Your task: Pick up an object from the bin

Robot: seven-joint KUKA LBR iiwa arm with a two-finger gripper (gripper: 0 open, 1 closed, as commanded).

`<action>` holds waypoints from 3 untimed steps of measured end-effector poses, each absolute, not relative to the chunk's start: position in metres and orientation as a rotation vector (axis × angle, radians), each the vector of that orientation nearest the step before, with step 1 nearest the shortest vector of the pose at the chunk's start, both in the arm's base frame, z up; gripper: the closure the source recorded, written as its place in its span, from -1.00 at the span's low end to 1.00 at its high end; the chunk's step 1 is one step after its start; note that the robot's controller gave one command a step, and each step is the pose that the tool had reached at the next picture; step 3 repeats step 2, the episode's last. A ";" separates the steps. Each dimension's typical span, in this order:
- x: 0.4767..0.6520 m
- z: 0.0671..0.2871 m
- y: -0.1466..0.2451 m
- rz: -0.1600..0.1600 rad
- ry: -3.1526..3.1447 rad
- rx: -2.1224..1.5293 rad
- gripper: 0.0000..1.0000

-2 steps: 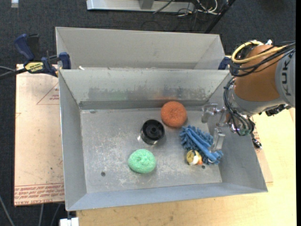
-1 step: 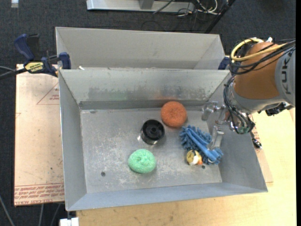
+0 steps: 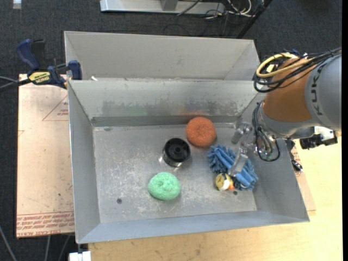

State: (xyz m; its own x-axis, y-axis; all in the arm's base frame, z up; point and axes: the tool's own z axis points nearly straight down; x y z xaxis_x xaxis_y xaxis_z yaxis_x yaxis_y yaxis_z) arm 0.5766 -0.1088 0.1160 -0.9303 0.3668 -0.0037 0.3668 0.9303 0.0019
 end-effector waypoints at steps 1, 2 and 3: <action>0.577 0.074 -0.103 0.001 3.099 0.419 1.00; 0.577 0.074 -0.103 0.000 3.099 0.418 1.00; 0.577 0.074 -0.103 0.000 3.099 0.418 1.00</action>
Offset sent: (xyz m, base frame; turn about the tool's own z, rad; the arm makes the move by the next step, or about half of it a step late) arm 0.0000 0.0000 0.0000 0.0000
